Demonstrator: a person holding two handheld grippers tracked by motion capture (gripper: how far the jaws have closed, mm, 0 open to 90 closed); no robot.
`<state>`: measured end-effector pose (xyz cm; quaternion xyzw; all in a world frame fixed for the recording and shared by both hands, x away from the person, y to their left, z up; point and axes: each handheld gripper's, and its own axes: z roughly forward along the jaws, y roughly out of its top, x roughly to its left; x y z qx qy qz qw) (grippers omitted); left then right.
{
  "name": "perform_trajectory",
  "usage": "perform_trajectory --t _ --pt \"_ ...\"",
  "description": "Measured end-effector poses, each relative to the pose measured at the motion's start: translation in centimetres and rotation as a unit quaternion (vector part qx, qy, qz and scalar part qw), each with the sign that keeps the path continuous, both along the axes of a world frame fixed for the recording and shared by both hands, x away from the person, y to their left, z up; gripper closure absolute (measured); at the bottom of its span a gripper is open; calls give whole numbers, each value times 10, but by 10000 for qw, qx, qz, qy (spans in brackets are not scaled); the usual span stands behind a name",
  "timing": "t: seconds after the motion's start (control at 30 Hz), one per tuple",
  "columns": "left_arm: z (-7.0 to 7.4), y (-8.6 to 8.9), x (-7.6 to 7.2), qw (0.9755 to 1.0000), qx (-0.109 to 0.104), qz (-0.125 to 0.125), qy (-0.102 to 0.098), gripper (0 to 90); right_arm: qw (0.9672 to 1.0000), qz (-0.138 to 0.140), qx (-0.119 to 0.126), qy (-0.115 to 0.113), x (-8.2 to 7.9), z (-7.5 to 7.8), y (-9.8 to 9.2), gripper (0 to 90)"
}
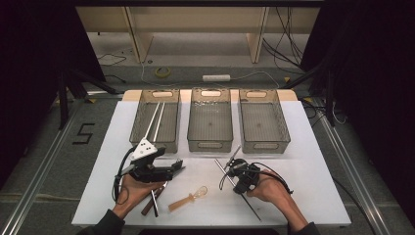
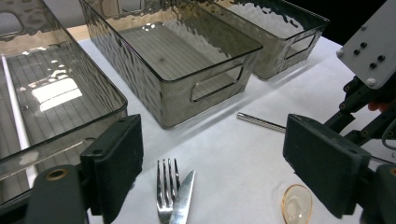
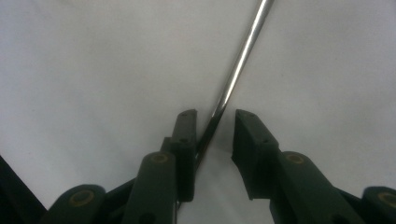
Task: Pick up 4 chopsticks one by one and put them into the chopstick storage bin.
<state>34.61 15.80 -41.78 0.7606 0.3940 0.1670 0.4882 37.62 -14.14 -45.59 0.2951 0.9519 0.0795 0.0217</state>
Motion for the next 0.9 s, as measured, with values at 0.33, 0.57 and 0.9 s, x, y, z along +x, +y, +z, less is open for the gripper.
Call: perform_trajectory --t 0.33,0.57,0.9 --pt "-4 -1 -4 9999 109 -21 -53 196 9999 90 -51 -23 0 0 1 770" --pt "-4 -3 -5 9999 141 -52 -75 196 9999 78 -65 -10 0 -1 1 806" --pt "-5 -5 -6 9997 198 -94 -49 196 9999 75 -120 -8 2 -1 2 857"
